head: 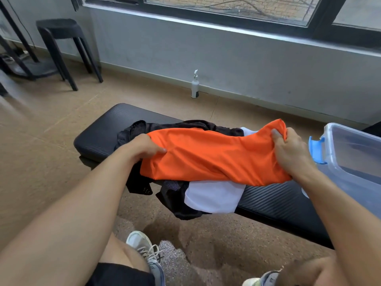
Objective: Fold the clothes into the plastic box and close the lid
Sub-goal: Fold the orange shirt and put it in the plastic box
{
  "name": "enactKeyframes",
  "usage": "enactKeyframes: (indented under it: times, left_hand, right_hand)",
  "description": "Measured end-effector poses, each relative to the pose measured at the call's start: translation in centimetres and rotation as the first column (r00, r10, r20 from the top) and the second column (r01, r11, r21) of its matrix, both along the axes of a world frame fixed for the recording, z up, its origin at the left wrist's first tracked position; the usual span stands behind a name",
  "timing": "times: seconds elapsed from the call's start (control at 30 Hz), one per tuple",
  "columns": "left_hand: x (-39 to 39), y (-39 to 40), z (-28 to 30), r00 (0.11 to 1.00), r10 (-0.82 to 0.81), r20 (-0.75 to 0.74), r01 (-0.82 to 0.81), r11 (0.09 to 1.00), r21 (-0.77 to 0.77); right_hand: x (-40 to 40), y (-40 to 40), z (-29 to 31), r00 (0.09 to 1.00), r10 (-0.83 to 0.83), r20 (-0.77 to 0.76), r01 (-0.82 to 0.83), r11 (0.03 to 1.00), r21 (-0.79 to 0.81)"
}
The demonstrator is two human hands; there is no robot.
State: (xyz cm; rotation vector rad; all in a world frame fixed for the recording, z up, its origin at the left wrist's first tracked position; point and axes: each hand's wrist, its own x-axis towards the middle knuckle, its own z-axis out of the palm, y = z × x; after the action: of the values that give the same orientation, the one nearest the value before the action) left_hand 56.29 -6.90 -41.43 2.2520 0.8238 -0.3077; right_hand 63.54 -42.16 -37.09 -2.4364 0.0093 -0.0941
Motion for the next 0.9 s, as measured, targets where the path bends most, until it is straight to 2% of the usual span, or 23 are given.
enactKeyframes:
  times: [0.2, 0.33, 0.43, 0.5, 0.57, 0.63, 0.67, 0.77, 0.83, 0.9]
  left_hand:
    - [0.6, -1.2, 1.1, 0.978, -0.064, 0.198, 0.023, 0.98, 0.2]
    - [0.0, -1.0, 2.5, 0.987, 0.005, 0.158, -0.05, 0.958, 0.283]
    - [-1.1, 0.2, 3.0, 0.988, 0.041, 0.148, -0.08, 0.96, 0.268]
    - [-1.8, 1.0, 3.2, 0.97, 0.111, 0.218, -0.153, 0.971, 0.185]
    - [-2.0, 1.4, 3.3, 0.917, 0.24, 0.319, -0.225, 0.971, -0.082]
    - [-2.3, 1.2, 3.7, 0.889, 0.353, 0.29, -0.229, 0.894, -0.385]
    - [-2.5, 1.1, 3.8, 0.891, 0.373, 0.26, -0.223, 0.857, -0.464]
    - [-2.7, 1.8, 3.8, 0.899, 0.378, 0.223, -0.203, 0.809, -0.551]
    - [-2.6, 2.3, 3.5, 0.906, 0.361, 0.22, -0.191, 0.813, -0.55]
    - [-2.5, 2.3, 3.2, 0.924, 0.303, 0.235, -0.153, 0.853, -0.499]
  right_hand:
    - [-0.4, 0.4, 0.1, 0.998, 0.029, 0.049, -0.033, 0.995, 0.09]
    - [-0.8, 3.0, 0.9, 0.995, 0.072, 0.073, -0.088, 0.965, 0.248]
    - [-1.5, 7.1, 1.8, 0.983, 0.164, 0.077, -0.178, 0.95, 0.258]
    - [-2.2, 10.7, 2.3, 0.973, 0.218, 0.078, -0.231, 0.933, 0.275]
    - [-2.8, 14.5, 2.5, 0.962, 0.265, 0.071, -0.274, 0.922, 0.275]
    - [-3.7, 18.1, 2.2, 0.946, 0.324, 0.016, -0.317, 0.913, 0.256]
    - [-4.1, 19.7, 1.8, 0.935, 0.353, -0.028, -0.334, 0.906, 0.262]
    - [-5.4, 23.0, 0.4, 0.878, 0.456, -0.145, -0.42, 0.879, 0.225]
    - [-6.1, 24.0, -0.5, 0.8, 0.561, -0.213, -0.52, 0.825, 0.223]
    - [-6.5, 23.4, -1.0, 0.728, 0.644, -0.237, -0.553, 0.755, 0.353]
